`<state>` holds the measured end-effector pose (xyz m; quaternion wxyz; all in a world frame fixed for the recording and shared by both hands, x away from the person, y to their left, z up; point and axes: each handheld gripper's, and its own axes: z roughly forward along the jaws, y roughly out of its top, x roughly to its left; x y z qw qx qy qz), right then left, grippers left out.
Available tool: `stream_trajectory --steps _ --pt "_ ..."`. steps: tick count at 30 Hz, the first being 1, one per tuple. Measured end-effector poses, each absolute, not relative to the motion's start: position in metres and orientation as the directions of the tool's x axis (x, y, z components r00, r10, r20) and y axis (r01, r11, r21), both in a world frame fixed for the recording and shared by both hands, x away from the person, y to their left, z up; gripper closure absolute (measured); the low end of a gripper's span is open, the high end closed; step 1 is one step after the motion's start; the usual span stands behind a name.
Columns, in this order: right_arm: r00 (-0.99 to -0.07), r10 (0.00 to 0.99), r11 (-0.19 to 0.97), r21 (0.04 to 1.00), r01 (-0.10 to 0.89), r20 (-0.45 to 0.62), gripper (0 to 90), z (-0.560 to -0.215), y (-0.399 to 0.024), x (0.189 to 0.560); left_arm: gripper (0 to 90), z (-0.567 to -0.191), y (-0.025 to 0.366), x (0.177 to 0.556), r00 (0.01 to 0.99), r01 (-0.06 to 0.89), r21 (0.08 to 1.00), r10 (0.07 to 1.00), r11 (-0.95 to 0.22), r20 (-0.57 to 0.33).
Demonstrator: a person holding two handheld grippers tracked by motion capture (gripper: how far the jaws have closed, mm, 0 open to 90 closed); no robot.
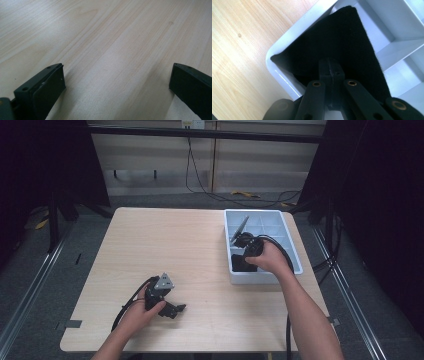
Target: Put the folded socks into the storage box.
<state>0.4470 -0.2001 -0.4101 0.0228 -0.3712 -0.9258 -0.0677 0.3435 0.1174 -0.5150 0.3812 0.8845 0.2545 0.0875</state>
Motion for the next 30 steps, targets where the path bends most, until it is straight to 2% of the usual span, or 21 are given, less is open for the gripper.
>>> stream_trajectory --steps 8,18,30 --pt "-0.722 0.683 0.716 0.092 0.692 0.113 90.0 -0.422 -0.199 0.444 0.0 -0.515 0.117 0.343 0.852 0.388 0.722 0.522 -0.573 -0.044" --pt "-0.73 0.675 0.724 0.095 0.683 0.11 90.0 -0.421 -0.2 0.443 0.0 -0.515 0.117 0.343 0.852 0.388 0.722 0.522 -0.572 -0.044" --pt "-0.716 0.695 0.705 0.134 0.696 0.064 90.0 -0.372 -0.208 0.447 0.0 -0.515 0.117 0.343 0.853 0.388 0.721 0.52 -0.574 -0.045"
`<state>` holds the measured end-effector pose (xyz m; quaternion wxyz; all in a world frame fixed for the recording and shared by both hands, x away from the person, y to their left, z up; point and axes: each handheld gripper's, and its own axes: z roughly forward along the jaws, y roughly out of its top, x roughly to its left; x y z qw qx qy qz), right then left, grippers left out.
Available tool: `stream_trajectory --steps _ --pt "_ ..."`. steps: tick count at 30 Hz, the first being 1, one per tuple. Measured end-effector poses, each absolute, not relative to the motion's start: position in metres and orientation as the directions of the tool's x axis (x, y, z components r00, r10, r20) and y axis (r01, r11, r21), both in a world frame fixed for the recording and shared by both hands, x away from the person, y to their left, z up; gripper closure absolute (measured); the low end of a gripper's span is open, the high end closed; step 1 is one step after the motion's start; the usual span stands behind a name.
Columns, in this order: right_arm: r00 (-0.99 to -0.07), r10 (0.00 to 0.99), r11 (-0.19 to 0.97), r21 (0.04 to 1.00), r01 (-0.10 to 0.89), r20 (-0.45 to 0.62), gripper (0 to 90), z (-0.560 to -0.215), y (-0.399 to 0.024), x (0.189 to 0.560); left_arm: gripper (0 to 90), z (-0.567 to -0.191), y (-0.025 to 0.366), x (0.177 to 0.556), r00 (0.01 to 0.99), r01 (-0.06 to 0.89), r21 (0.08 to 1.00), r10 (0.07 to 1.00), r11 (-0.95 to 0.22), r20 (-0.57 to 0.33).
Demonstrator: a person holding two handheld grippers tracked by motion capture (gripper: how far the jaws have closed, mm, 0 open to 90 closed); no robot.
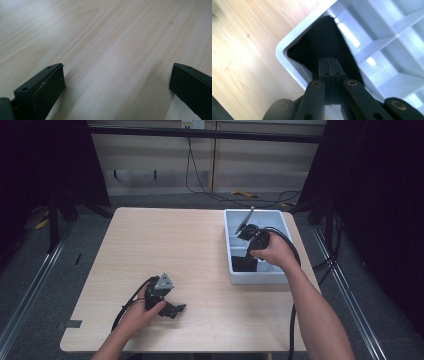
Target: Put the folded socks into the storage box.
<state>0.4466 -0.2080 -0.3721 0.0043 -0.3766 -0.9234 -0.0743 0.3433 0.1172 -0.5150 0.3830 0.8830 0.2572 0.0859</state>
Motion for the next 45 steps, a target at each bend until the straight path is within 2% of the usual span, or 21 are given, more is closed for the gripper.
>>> stream_trajectory --steps 11,23,45 --pt "-0.682 0.729 0.67 0.151 0.727 0.049 90.0 -0.365 -0.211 0.46 0.0 -0.515 0.117 0.343 0.854 0.389 0.72 0.519 -0.574 -0.048" --pt "-0.695 0.719 0.683 0.165 0.711 0.018 90.0 -0.369 -0.211 0.464 0.0 -0.515 0.117 0.343 0.853 0.389 0.72 0.519 -0.574 -0.047" --pt "-0.694 0.718 0.684 0.125 0.719 0.061 90.0 -0.403 -0.207 0.455 0.0 -0.515 0.117 0.343 0.852 0.388 0.723 0.522 -0.571 -0.045"
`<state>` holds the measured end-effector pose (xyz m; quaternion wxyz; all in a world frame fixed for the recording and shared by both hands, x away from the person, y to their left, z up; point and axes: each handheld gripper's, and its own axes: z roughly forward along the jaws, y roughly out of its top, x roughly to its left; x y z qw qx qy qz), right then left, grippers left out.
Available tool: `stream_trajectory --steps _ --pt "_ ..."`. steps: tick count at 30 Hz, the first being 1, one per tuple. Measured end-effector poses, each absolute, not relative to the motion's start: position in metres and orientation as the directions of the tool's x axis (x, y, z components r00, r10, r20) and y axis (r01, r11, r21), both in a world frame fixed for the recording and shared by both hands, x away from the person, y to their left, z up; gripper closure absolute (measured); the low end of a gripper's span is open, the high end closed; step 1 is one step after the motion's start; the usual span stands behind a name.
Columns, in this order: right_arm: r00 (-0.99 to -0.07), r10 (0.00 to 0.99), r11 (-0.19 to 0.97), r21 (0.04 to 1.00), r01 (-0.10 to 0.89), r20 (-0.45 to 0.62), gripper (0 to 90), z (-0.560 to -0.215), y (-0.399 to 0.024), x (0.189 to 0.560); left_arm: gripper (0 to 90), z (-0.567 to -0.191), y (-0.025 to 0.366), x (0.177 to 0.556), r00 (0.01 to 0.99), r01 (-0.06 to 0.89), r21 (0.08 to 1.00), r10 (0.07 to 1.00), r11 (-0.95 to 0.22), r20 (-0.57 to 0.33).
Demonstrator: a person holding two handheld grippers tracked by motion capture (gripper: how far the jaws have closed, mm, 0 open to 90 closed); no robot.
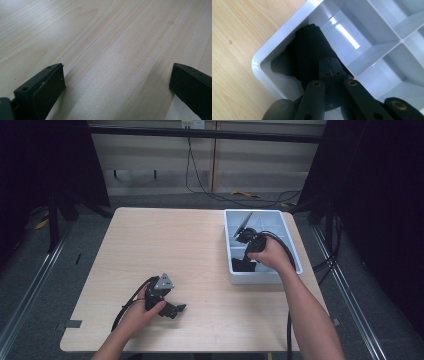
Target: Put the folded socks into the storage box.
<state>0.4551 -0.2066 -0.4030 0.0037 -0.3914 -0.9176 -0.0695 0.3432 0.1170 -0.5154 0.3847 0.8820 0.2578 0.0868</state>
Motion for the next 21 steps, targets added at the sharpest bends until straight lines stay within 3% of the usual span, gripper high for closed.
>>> stream_trajectory --steps 21 --pt "-0.673 0.738 0.664 0.127 0.737 0.043 90.0 -0.438 -0.204 0.452 0.0 -0.515 0.116 0.343 0.851 0.388 0.722 0.523 -0.572 -0.043"
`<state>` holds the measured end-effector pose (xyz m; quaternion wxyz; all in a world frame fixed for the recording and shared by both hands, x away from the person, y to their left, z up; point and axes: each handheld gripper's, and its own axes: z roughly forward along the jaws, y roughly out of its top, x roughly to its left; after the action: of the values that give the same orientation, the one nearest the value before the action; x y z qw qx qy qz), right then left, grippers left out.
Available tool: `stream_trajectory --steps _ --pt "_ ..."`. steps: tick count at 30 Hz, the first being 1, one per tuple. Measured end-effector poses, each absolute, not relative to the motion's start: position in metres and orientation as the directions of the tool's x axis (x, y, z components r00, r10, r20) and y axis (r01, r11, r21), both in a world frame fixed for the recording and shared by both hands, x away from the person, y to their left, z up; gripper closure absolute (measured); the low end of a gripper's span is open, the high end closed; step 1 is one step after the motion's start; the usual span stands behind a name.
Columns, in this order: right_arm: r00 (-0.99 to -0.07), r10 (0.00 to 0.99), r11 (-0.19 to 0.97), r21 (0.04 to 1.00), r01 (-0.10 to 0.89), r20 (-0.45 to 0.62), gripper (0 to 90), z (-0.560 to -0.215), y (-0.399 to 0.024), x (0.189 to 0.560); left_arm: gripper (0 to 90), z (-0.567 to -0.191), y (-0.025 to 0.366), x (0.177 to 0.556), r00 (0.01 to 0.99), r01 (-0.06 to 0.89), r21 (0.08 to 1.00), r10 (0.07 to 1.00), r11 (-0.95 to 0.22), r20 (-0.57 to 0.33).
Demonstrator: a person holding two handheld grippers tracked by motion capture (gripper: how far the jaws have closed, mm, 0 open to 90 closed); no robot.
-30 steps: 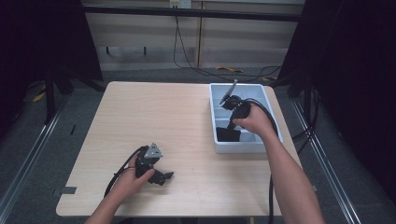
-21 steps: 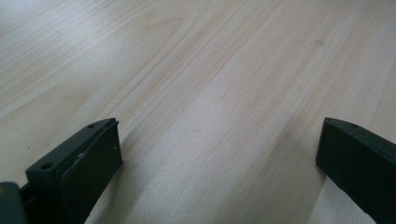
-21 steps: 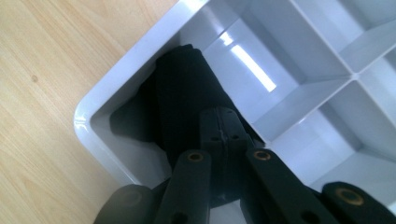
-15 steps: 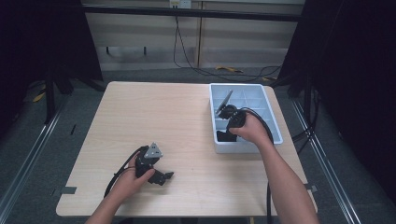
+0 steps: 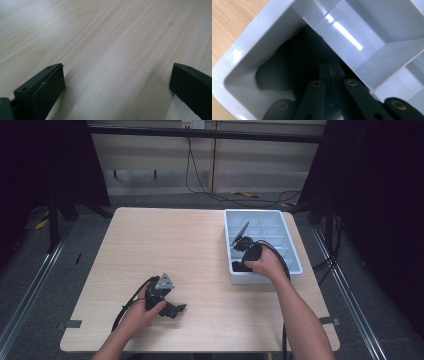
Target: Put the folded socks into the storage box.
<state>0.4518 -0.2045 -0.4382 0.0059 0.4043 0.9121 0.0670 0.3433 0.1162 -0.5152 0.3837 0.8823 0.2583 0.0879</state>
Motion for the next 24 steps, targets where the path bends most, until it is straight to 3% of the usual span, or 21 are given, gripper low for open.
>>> stream_trajectory --steps 24 --pt "-0.698 0.715 0.687 0.159 0.709 0.024 90.0 -0.412 -0.192 0.451 0.0 -0.515 0.116 0.343 0.852 0.386 0.724 0.522 -0.572 -0.043"
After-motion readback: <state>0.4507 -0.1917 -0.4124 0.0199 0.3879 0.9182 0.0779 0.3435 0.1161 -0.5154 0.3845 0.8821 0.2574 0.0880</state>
